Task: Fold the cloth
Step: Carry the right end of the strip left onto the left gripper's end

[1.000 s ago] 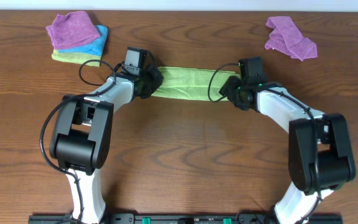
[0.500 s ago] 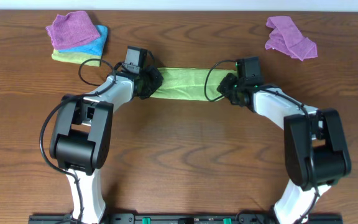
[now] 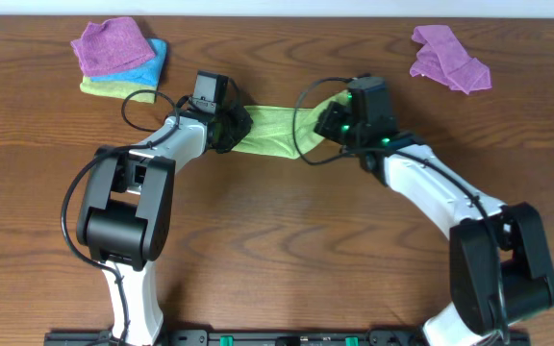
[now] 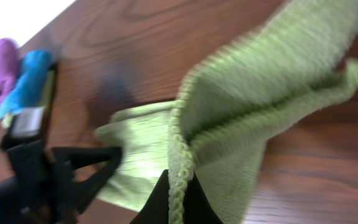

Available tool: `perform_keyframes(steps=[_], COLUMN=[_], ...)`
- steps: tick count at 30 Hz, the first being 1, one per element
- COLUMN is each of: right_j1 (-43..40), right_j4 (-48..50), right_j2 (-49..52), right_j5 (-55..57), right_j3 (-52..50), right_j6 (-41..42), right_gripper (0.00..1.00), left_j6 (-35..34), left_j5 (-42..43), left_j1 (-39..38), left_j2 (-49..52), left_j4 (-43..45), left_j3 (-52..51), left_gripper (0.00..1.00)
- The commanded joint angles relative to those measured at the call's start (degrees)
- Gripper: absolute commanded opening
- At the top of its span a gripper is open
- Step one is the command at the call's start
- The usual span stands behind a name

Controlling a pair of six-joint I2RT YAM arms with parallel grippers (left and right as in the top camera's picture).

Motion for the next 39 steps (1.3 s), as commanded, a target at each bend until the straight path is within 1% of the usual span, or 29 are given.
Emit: perform_keyframes(steps=[1, 5, 11, 15, 18, 24, 30, 39], right_j1=[2.89, 5.25, 7.28, 7.65, 7.65, 7.67, 8.2, 11.5], right_j4=[2.05, 4.52, 5.07, 6.64, 5.53, -2.08, -1.9, -2.05], right_j2=[-0.11, -0.04, 0.07, 2.89, 6.91, 11.23, 11.54, 14.82], right_j5=[-0.46, -0.39, 1.46, 0.9, -1.44, -2.05, -3.58, -4.92], right_j3=[-0.07, -0.07, -0.07, 1.27, 4.98, 13.16, 14.4, 16.9], right_j6=[-0.79, -0.61, -0.68, -0.9, -2.14, -5.84, -5.97, -5.57], right_gripper=[0.01, 0.01, 0.01, 0.01, 0.01, 0.01, 0.01, 0.01], left_j6=[0.83, 0.83, 0.85, 1.03, 1.97, 3.06, 3.85, 4.72], left_j5=[-0.15, 0.83, 1.31, 1.86, 2.84, 3.89, 5.11, 5.25], left_j1=[-0.31, -0.31, -0.28, -0.28, -0.22, 0.46, 1.92, 2.03], left_j2=[1.6, 1.6, 1.6, 1.6, 1.57, 1.38, 1.36, 1.36], left_j4=[-1.55, -1.53, -1.51, -1.53, -1.57, -1.6, -1.57, -1.6], left_j3=[-0.66, -0.66, -0.66, -0.63, -0.59, -0.5, -0.44, -0.44], left_gripper=[0.06, 0.06, 0.06, 0.06, 0.06, 0.06, 0.06, 0.06])
